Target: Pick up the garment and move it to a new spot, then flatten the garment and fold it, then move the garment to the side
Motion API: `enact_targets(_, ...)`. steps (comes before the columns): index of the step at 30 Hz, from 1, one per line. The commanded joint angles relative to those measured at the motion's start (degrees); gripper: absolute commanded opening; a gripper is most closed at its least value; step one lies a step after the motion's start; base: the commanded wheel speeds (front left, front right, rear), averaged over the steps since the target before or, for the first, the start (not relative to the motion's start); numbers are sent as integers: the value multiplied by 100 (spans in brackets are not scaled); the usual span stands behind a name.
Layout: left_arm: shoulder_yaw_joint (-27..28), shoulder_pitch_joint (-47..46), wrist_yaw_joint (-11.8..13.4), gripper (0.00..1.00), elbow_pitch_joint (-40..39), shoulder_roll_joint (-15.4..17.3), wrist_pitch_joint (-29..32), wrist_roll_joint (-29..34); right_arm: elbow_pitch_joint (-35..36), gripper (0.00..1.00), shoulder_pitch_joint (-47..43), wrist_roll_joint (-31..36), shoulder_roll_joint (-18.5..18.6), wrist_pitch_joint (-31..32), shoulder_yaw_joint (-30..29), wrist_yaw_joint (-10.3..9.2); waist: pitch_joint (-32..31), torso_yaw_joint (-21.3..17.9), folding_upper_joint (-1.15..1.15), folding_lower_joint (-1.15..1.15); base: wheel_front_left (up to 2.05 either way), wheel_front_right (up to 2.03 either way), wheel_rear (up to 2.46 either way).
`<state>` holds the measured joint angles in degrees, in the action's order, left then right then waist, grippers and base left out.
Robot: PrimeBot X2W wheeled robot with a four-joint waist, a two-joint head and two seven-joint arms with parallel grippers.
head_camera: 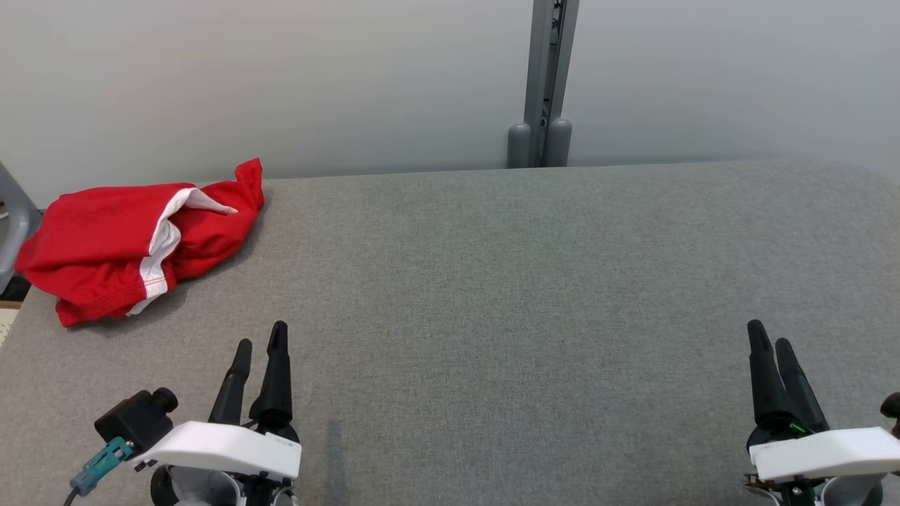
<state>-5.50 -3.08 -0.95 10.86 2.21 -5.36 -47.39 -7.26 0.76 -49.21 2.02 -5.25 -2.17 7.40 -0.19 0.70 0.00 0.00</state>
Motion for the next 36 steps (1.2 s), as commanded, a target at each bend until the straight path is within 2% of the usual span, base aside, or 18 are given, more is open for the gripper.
enact_targets(1,-10,-75,39,100,-61,43,-69,281,120,100,20,278,58,-86,20,7,0,2,0,0,0,0,0)
enact_targets(19,-52,56,173,100,-26,55,-363,1735,151,100,-53,1770,73,-374,172,9,2,38,0,0,0,0,0)
enact_targets(36,-144,95,271,100,157,64,-582,2592,131,100,-64,2691,86,-595,246,11,9,55,0,0,0,0,0)
